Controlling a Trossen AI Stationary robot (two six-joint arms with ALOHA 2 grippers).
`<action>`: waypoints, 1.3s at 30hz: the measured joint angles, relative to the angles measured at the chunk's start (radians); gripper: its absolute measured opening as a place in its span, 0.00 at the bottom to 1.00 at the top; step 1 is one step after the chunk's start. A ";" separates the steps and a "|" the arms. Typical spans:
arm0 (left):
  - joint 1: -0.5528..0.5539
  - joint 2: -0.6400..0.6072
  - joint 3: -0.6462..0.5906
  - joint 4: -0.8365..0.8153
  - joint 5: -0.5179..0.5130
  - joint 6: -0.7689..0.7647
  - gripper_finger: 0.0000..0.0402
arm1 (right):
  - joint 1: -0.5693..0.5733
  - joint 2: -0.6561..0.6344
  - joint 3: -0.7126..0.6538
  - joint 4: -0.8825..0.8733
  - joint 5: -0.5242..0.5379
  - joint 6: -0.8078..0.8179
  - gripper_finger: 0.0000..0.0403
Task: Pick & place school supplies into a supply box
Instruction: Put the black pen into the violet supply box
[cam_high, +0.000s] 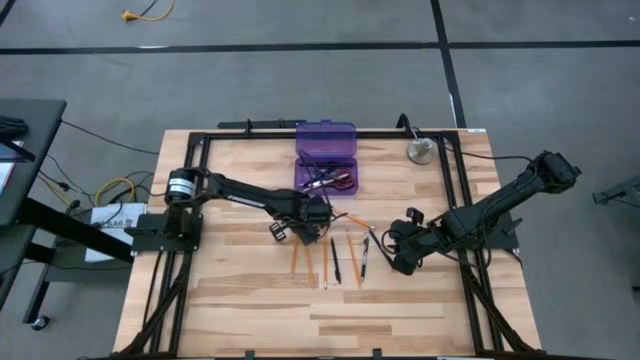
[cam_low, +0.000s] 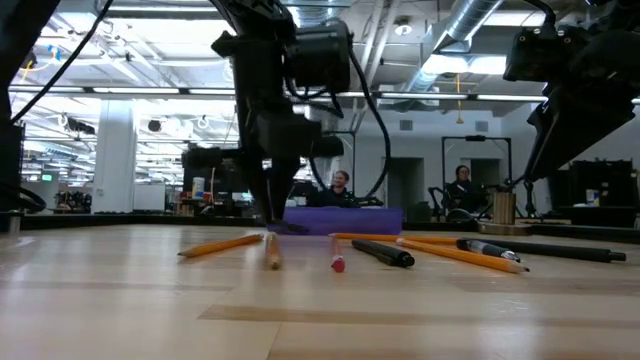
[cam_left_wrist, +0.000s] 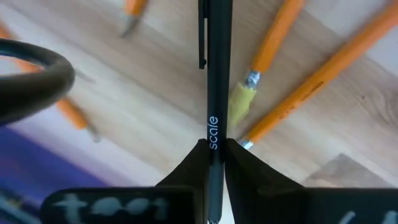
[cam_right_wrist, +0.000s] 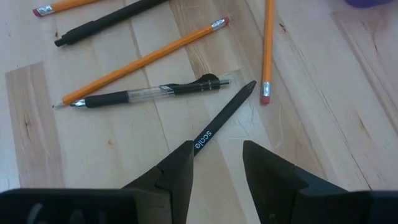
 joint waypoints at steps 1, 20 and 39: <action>0.000 -0.013 0.000 0.001 -0.001 0.000 0.04 | 0.000 0.000 0.000 0.000 0.000 0.000 0.33; 0.209 -0.220 0.002 0.278 -0.081 -0.283 0.06 | 0.000 0.000 0.000 0.001 0.000 0.018 0.33; 0.438 -0.209 0.002 0.384 0.264 -0.497 0.06 | 0.000 0.000 0.000 0.030 0.023 0.018 0.33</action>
